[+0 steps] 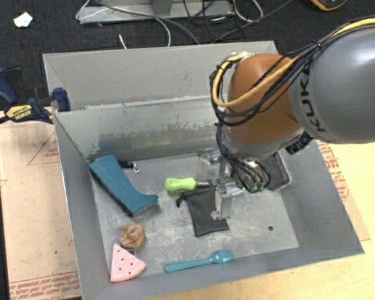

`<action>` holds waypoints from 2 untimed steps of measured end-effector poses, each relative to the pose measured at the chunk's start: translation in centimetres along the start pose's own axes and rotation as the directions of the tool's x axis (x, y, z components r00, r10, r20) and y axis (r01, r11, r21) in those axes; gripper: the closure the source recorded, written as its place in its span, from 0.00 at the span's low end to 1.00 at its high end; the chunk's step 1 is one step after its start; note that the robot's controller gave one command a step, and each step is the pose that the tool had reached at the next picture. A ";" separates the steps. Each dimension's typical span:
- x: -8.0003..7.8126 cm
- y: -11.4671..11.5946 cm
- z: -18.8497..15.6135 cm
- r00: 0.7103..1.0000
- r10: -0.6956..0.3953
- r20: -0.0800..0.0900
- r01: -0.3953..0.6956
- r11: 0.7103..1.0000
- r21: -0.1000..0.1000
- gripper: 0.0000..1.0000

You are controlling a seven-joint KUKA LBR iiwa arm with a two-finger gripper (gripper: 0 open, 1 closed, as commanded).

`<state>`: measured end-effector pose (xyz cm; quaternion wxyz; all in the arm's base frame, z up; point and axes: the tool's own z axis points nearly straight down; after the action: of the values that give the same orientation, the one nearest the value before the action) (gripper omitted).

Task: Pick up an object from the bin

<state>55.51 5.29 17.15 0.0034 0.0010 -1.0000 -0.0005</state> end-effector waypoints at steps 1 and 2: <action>-0.2 0.0 -0.4 1.000 0.001 0.008 -0.001 1.000 -0.001 0.00; -2.1 -0.4 3.0 0.995 -0.102 0.017 0.102 0.995 0.000 0.00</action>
Offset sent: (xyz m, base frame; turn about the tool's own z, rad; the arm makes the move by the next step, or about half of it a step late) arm 0.0349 -0.0109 -0.0747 -0.2020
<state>57.58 4.88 14.15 -0.0052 0.0518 -0.9986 -0.0010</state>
